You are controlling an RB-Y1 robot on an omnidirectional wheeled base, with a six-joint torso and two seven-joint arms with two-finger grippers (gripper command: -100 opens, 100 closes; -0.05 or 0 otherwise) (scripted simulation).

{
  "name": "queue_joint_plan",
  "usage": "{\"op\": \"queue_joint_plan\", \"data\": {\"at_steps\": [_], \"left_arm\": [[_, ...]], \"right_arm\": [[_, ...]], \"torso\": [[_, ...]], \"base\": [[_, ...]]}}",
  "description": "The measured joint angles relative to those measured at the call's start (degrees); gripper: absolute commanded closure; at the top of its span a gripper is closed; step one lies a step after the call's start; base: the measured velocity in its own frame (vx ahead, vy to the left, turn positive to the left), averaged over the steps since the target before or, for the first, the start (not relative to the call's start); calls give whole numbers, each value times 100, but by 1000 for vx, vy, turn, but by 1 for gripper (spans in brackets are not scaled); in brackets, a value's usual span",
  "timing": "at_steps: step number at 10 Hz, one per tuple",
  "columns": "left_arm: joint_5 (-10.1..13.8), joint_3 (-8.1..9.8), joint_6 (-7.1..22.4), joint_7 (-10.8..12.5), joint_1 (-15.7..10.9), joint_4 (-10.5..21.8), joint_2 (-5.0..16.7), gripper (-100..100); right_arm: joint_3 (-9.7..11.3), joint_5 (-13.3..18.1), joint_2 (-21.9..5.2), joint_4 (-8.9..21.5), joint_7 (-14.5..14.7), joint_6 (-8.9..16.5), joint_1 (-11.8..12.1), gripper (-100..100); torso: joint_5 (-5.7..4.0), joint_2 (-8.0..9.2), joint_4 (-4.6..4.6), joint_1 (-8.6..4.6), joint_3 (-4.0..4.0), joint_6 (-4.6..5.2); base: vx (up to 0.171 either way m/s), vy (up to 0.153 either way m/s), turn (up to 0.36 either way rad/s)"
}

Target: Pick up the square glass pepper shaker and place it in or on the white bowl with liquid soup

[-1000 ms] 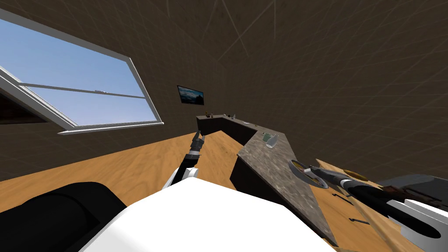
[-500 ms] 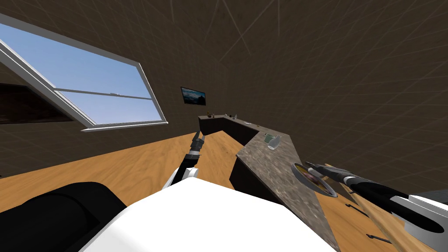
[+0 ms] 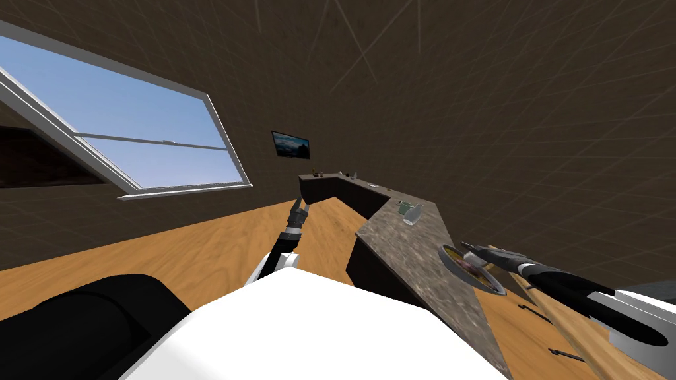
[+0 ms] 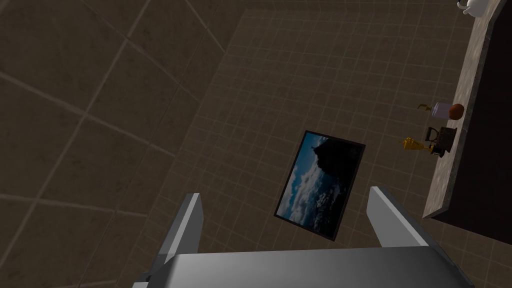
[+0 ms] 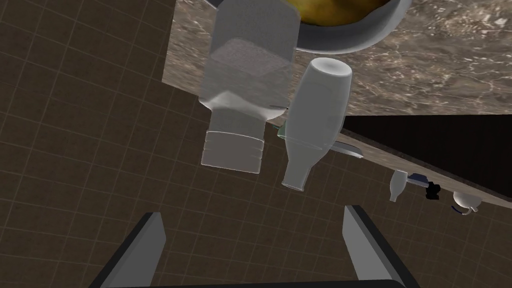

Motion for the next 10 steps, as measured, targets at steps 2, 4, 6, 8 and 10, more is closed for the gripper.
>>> {"op": "queue_joint_plan", "data": {"at_steps": [2,4,6,8,10], "left_arm": [[0,0,0,0,0,0,0,0],[0,0,0,0,0,0,0,0],[0,0,0,0,0,0,0,0],[0,0,0,0,0,0,0,0],[0,0,0,0,0,0,0,0]], "right_arm": [[-147,-121,-288,-136,-88,30,110,-100],[-256,-255,-600,-316,-177,110,185,-100],[-412,-387,-895,-497,-267,177,301,-100],[-427,-490,-1130,-543,-334,185,297,-100],[-582,-655,-1487,-697,-435,242,419,-100]], "torso": [[1,2,0,6,1,0],[1,2,0,7,1,-1],[1,1,0,6,1,-1],[0,0,0,3,0,-1],[1,1,0,7,0,-1]], "base": [[-8,14,-99],[-7,12,-94],[-3,10,-61],[-6,7,-81],[-5,10,-66]]}}
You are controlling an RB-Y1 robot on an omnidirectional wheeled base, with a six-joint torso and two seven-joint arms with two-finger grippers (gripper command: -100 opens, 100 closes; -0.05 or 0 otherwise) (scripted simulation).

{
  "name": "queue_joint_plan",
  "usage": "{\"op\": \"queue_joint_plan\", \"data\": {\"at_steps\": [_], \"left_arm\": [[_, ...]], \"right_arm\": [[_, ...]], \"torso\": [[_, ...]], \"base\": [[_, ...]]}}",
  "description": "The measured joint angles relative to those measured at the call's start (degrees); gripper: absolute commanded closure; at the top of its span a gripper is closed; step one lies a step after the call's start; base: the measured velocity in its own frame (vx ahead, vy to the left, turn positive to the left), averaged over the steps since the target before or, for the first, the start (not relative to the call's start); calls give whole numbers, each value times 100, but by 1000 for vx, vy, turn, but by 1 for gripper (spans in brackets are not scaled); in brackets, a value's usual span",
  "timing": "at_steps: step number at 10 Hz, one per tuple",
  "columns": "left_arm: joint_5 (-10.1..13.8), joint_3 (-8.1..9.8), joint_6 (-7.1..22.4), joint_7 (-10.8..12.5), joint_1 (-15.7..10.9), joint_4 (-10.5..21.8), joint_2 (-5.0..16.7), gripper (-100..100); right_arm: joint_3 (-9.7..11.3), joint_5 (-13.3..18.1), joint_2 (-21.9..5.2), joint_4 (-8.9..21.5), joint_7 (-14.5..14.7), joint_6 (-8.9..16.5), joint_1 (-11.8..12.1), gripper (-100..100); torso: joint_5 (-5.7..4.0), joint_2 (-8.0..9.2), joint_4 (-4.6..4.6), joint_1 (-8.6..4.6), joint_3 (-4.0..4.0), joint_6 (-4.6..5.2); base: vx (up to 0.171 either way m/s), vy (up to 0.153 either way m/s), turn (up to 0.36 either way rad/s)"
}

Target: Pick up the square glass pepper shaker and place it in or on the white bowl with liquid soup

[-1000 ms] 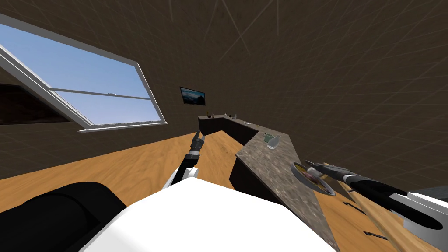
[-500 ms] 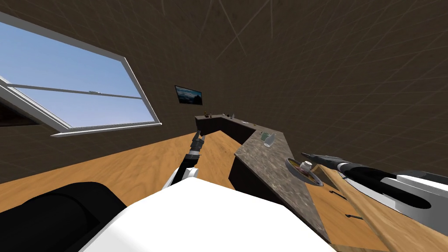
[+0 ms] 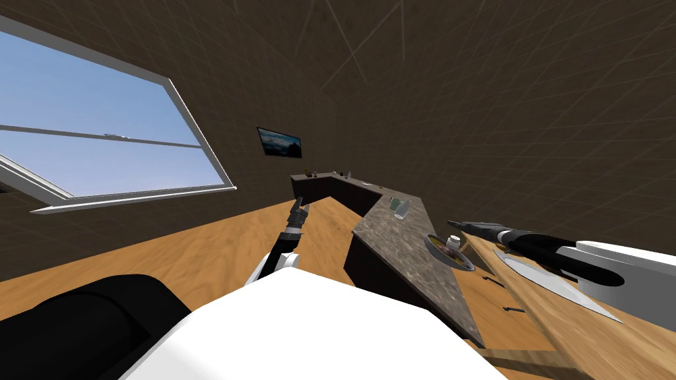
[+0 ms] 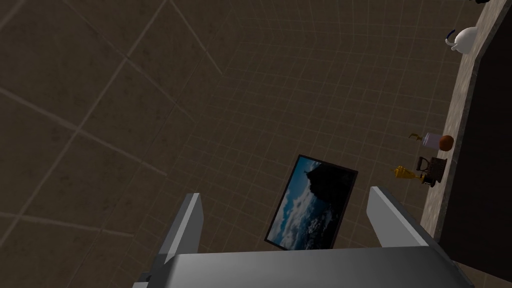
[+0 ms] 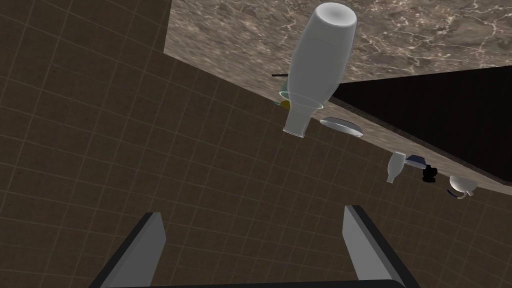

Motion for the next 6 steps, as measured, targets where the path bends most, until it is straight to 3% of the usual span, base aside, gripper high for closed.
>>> {"op": "queue_joint_plan", "data": {"at_steps": [1,6], "left_arm": [[0,0,0,0,0,0,0,0],[0,0,0,0,0,0,0,0]], "right_arm": [[0,-13,-22,-6,-16,6,-3,0],[0,-11,-20,-6,-14,6,-3,0]], "torso": [[-3,0,-1,-4,0,-1],[-4,-2,-1,-10,-1,-1]], "base": [[0,0,0],[0,0,0]]}}
